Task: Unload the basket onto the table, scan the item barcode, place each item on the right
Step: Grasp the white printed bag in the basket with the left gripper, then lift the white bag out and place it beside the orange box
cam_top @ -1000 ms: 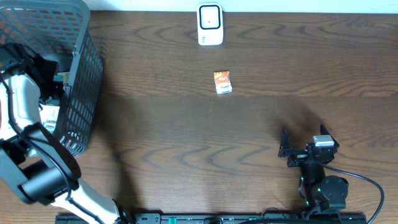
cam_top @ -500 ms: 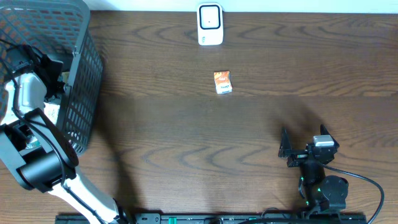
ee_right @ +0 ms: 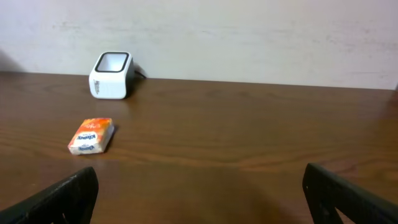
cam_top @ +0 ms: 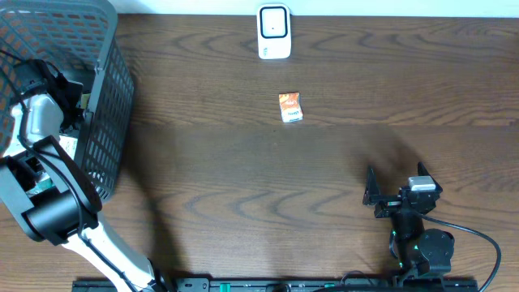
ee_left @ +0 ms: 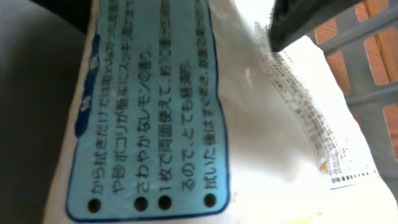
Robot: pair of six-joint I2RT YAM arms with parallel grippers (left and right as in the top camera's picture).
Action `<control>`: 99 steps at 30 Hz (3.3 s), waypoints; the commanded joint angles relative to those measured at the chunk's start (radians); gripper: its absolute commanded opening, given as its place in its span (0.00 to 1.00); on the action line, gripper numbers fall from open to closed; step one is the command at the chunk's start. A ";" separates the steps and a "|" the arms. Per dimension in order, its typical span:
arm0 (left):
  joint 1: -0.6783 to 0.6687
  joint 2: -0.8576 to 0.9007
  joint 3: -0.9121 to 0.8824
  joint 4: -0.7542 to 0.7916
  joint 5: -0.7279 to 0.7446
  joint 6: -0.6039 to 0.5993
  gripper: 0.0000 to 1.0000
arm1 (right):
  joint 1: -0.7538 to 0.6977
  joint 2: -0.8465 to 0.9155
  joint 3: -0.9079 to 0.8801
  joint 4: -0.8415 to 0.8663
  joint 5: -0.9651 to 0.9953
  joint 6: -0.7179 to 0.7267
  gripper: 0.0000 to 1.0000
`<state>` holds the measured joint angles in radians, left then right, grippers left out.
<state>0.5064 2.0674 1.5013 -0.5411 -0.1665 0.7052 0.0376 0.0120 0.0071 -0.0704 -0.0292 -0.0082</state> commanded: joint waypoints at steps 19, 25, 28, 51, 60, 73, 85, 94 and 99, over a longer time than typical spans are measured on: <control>0.001 -0.363 -0.013 0.035 0.190 -0.491 0.07 | -0.004 -0.005 -0.001 -0.005 0.001 0.000 0.99; 0.000 -0.558 -0.013 0.130 0.314 -0.697 0.08 | -0.004 -0.005 -0.001 -0.005 0.000 0.000 0.99; 0.000 -0.638 -0.013 0.156 0.314 -0.789 0.08 | -0.004 -0.005 -0.001 -0.005 0.000 0.000 0.99; -0.671 -0.669 -0.013 0.185 0.512 -1.107 0.07 | -0.004 -0.005 -0.001 -0.005 0.001 0.000 0.99; -0.843 -0.357 -0.013 0.192 0.394 -1.107 0.08 | -0.004 -0.005 -0.001 -0.005 0.000 0.000 0.99; -0.945 -0.070 -0.013 0.214 0.315 -1.107 0.48 | -0.004 -0.005 -0.001 -0.005 0.000 0.000 0.99; -0.953 -0.224 -0.011 0.207 0.297 -0.962 0.47 | -0.004 -0.005 -0.001 -0.005 0.001 0.000 0.99; -0.915 -0.370 -0.011 0.206 -0.072 -0.929 0.47 | -0.004 -0.005 -0.001 -0.005 0.000 0.000 0.99; -0.838 -0.465 -0.011 0.192 -0.118 -0.697 0.52 | -0.004 -0.005 -0.001 -0.005 0.001 0.000 0.99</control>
<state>-0.3840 1.6676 1.4780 -0.3378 -0.1738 -0.1570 0.0376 0.0120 0.0071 -0.0704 -0.0288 -0.0078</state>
